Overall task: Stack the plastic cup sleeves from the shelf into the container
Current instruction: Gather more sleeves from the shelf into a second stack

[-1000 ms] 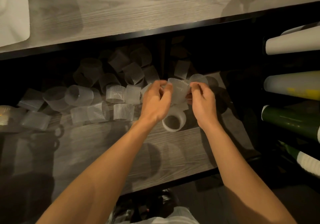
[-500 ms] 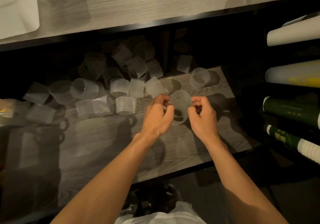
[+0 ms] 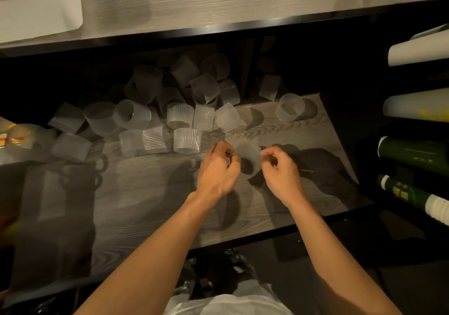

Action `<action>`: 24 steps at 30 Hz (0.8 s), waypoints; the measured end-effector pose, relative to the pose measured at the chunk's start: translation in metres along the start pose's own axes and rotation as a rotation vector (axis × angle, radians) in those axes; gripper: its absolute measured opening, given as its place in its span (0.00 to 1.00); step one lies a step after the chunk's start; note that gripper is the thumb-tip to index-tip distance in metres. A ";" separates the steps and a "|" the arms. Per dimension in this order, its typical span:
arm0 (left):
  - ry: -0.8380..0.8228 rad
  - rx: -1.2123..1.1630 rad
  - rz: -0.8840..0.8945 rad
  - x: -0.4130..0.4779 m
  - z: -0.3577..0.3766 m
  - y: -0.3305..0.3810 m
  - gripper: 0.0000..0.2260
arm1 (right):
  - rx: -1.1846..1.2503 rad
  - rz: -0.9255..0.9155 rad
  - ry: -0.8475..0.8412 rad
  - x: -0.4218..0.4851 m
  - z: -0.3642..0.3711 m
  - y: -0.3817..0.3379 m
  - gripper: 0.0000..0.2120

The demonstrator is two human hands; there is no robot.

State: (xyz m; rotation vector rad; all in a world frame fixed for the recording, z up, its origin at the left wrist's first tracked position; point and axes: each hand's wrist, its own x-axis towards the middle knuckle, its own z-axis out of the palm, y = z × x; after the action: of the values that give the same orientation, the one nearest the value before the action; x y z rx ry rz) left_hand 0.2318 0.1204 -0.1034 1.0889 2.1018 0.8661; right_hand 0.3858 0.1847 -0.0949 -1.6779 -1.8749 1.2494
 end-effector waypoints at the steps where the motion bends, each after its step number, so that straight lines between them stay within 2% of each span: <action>1: 0.018 -0.014 -0.031 -0.002 -0.006 -0.004 0.08 | -0.016 -0.006 -0.029 0.001 0.006 -0.004 0.07; 4: 0.060 -0.028 -0.111 -0.007 -0.027 -0.024 0.07 | -0.048 -0.023 -0.144 0.001 0.030 -0.016 0.10; 8: 0.133 -0.015 -0.166 -0.011 -0.054 -0.047 0.06 | 0.001 -0.049 -0.240 -0.003 0.064 -0.034 0.09; 14: 0.243 0.020 -0.239 -0.004 -0.088 -0.067 0.14 | 0.132 0.005 -0.385 0.006 0.089 -0.053 0.06; 20: 0.197 0.028 -0.301 0.021 -0.107 -0.060 0.15 | 0.132 0.049 -0.250 0.032 0.106 -0.068 0.14; 24: 0.077 -0.020 -0.308 0.030 -0.107 -0.054 0.12 | 0.165 0.098 -0.289 0.040 0.118 -0.080 0.16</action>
State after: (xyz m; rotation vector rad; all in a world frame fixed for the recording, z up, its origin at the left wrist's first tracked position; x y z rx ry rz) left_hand 0.1123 0.0931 -0.0869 0.7052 2.2418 0.7862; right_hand 0.2383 0.1825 -0.1112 -1.5879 -1.8004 1.7162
